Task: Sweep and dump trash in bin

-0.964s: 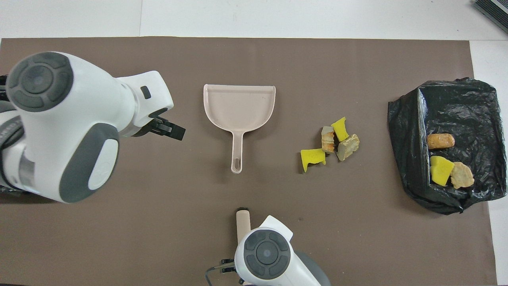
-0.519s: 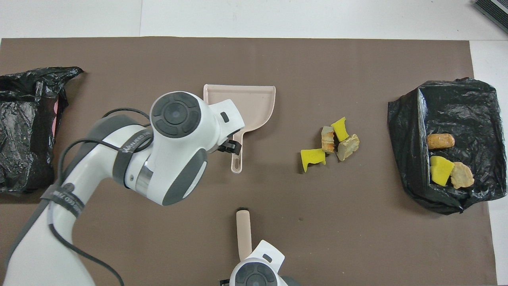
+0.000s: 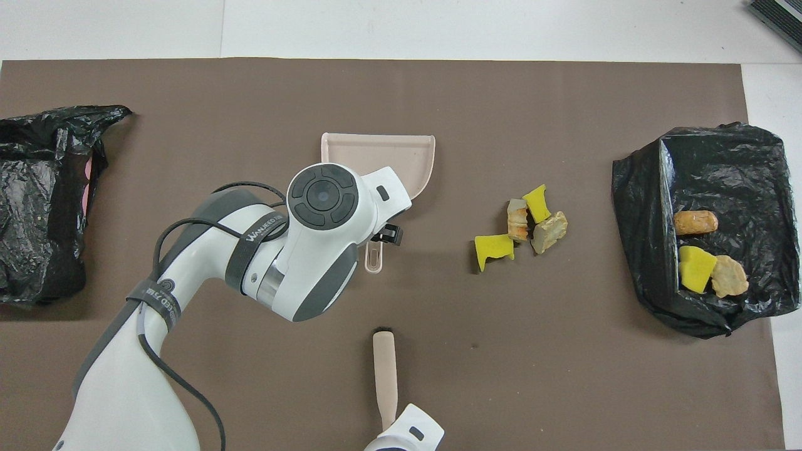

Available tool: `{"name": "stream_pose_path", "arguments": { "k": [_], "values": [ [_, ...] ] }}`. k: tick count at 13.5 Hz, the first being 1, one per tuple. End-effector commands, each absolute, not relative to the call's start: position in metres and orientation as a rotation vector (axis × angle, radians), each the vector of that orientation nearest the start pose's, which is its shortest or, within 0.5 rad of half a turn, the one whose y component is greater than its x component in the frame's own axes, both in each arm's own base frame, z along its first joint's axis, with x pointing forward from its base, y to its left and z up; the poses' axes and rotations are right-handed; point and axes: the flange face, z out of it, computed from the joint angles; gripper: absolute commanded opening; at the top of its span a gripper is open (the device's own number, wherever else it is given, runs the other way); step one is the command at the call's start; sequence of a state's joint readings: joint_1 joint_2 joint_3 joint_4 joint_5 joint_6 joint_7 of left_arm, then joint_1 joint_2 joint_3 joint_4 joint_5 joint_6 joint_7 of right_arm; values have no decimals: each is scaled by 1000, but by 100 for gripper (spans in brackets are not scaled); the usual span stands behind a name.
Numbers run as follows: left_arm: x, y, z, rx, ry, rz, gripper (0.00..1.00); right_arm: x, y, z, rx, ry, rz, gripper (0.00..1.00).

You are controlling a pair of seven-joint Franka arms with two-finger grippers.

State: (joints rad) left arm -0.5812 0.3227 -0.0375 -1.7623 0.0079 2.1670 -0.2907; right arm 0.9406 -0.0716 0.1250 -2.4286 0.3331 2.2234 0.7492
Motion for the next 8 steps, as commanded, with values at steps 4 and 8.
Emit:
{"name": "stream_pose_path", "arguments": {
  "k": [4, 8],
  "values": [
    [537, -387, 370, -3109, 437, -143, 100, 208, 403, 326, -3046, -117, 410, 0],
    [535, -390, 361, -3123, 356, -131, 92, 214, 404, 333, -3040, -84, 403, 0]
  ]
}}
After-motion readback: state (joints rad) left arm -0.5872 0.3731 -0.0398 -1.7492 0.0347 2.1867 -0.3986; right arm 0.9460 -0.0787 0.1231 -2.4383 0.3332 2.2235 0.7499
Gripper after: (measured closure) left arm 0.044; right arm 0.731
